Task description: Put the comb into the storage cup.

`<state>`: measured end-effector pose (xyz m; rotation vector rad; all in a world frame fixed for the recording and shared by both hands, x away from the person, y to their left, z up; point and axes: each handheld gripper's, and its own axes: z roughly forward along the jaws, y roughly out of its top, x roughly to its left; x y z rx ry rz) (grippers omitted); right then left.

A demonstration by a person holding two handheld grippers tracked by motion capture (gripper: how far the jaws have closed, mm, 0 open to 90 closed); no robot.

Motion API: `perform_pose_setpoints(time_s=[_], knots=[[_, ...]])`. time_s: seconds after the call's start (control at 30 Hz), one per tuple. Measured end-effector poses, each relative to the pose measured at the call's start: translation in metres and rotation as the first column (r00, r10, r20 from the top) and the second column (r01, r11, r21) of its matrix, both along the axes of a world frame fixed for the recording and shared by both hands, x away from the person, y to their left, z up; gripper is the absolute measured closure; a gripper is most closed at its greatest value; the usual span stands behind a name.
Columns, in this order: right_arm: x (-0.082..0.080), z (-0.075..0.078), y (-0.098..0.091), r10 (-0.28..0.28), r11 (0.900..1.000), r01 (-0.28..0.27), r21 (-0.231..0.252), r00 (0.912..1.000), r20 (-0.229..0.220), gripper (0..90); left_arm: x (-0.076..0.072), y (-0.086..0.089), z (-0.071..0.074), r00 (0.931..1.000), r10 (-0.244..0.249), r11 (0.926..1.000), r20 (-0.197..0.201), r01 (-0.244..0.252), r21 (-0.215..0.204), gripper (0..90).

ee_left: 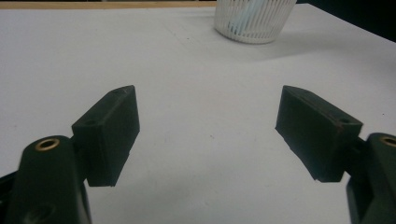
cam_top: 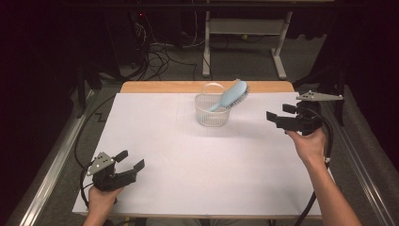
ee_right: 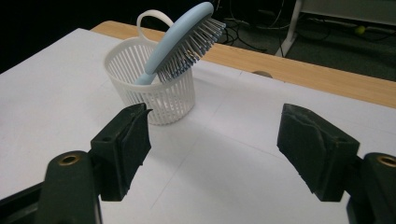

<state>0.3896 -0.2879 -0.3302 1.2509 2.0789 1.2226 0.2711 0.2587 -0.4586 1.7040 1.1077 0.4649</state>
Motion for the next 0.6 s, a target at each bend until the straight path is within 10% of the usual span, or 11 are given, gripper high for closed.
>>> perform_pose_setpoints(time_s=[0.6], knots=[[-0.019, -0.001, -0.013, 0.0, 0.9999, 0.0, 0.016, 0.9996, 0.028, 26.0, 0.0, 0.0, 0.0, 1.0, 0.003, 1.0, 0.004, -0.003, 0.005, 21.1]])
